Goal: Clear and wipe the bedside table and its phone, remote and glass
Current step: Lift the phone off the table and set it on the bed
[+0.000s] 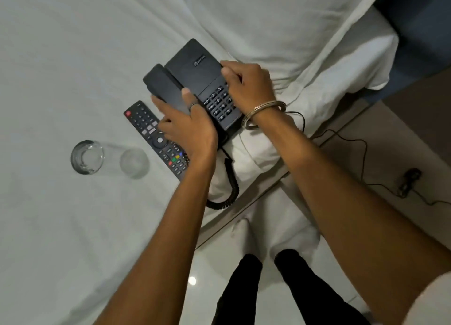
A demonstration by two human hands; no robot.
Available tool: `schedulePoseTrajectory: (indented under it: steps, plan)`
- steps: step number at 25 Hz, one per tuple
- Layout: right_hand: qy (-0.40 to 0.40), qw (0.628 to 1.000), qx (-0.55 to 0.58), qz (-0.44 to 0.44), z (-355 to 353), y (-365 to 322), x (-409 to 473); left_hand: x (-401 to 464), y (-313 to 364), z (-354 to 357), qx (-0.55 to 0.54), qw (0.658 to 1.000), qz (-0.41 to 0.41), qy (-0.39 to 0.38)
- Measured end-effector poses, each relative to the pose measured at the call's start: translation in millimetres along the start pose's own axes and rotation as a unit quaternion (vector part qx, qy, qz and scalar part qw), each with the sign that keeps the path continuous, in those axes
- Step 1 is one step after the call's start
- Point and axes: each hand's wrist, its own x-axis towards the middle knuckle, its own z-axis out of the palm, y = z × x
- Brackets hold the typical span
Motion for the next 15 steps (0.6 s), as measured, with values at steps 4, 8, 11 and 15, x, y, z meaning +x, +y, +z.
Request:
schedulePoseTrajectory:
  steps: [4, 8, 11, 15]
  plan:
    - [-0.015, 1.0, -0.022, -0.002, 1, 11, -16, -13, -4, -1, 0.055, 0.998, 0.021, -0.009]
    - [0.07, 0.994, -0.039, -0.08, -24, 43, -87, -79, -17, 4, 0.149, 0.953, 0.264, 0.0]
    - [0.178, 0.975, -0.117, -0.066, -62, 100, -166, -143, -49, 28, 0.201, 0.887, 0.406, -0.082]
    - [0.212, 0.946, -0.229, 0.086, -123, 186, -269, -240, -98, 64, 0.274, 0.788, 0.486, -0.262]
